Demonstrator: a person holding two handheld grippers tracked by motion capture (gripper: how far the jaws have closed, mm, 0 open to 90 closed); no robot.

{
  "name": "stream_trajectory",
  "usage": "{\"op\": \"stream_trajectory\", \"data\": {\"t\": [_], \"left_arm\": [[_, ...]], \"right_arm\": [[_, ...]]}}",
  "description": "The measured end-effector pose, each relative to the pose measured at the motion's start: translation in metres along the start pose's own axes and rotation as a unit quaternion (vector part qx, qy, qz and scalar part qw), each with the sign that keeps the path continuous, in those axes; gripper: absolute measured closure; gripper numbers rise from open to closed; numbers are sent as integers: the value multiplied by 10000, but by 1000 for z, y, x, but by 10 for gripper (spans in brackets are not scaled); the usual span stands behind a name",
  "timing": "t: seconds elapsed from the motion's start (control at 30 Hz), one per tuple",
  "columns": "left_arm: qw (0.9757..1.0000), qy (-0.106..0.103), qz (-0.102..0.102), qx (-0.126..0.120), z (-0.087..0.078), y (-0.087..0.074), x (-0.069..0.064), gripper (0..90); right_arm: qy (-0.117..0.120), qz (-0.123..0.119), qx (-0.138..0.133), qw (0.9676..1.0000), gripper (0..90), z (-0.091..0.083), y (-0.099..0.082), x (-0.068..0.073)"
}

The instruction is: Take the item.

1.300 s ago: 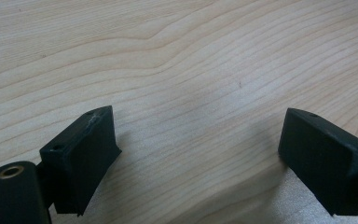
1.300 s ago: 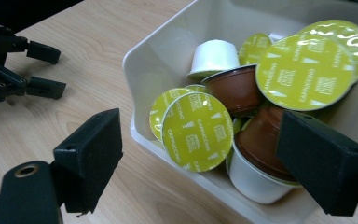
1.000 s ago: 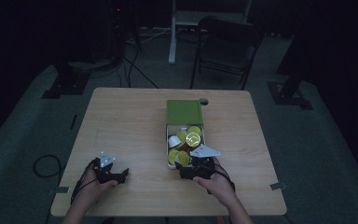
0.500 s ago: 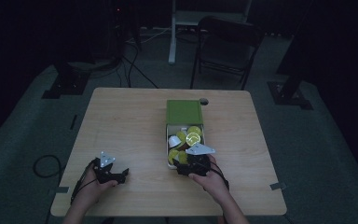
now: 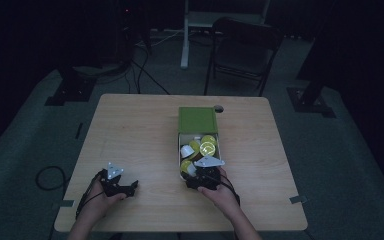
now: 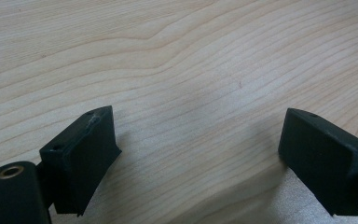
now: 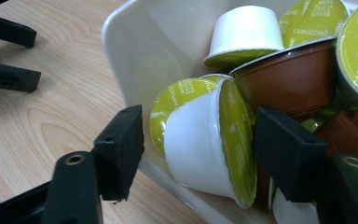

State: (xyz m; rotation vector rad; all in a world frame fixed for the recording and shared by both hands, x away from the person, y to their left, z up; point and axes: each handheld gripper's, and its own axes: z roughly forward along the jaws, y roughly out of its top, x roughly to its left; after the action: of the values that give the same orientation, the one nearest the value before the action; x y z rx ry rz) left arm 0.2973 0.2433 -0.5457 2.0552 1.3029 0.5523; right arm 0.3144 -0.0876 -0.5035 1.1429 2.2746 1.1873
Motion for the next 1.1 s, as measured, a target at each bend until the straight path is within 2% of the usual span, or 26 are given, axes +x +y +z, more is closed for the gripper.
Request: {"op": "stream_trajectory", "data": {"t": [0.17, 0.27, 0.4, 0.6, 0.77, 1.1], "left_arm": [[10000, 0, -1, -1, 0, 0, 0, 119], [10000, 1, -1, 0, 0, 0, 0, 119], [10000, 1, -1, -1, 0, 0, 0, 119], [10000, 1, -1, 0, 0, 0, 0, 119], [10000, 0, 0, 0, 0, 0, 0, 119], [10000, 1, -8, -6, 0, 0, 0, 119]], "right_arm": [[-96, 70, 9, 9999, 460, 1, -2, -2], [-44, 50, -46, 10000, 508, -1, -2, -2], [-122, -176, -157, 9996, 565, -5, 3, 0], [-27, -161, -162, 9997, 568, -11, 7, -3], [38, -111, -257, 9996, 569, -18, 11, -4], [139, -162, -468, 9987, 569, -38, 25, -4]]}}
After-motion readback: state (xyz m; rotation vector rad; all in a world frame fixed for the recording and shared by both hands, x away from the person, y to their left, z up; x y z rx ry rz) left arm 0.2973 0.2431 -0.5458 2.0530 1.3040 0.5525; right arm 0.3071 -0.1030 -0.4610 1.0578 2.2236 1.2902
